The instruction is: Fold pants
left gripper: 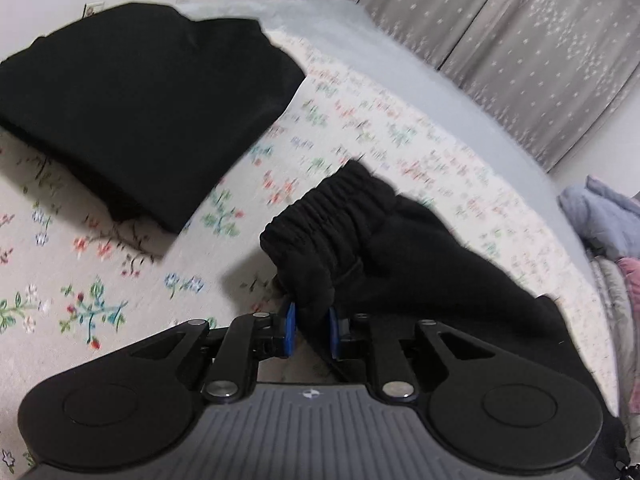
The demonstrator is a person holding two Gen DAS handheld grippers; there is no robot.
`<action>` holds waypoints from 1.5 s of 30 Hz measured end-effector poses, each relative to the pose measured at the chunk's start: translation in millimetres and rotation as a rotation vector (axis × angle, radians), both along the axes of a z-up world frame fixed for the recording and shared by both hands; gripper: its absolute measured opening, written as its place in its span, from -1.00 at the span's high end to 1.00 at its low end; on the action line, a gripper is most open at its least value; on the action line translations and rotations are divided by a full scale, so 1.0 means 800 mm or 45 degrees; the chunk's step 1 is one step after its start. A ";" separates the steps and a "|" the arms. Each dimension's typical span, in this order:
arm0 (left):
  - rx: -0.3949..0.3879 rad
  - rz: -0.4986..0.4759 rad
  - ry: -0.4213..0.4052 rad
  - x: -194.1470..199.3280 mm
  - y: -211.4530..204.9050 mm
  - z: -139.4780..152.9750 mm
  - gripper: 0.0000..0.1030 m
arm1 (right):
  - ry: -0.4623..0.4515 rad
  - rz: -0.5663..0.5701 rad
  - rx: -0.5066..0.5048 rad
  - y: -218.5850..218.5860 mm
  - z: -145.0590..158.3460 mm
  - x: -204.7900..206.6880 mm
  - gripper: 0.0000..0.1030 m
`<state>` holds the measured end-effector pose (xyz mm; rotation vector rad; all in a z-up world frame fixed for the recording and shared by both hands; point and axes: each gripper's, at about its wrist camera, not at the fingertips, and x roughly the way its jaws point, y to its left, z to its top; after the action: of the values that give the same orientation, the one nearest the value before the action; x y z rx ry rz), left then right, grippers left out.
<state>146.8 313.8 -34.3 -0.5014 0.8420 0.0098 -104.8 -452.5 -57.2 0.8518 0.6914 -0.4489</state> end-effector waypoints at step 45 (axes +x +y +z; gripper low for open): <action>0.147 0.151 0.243 0.169 -0.059 -0.020 -0.51 | -0.111 1.089 -0.383 0.304 0.068 0.454 -0.19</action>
<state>282.0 266.5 -50.1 -0.4454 0.9909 0.2168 258.0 -209.0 -3.1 0.2364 0.8116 0.2522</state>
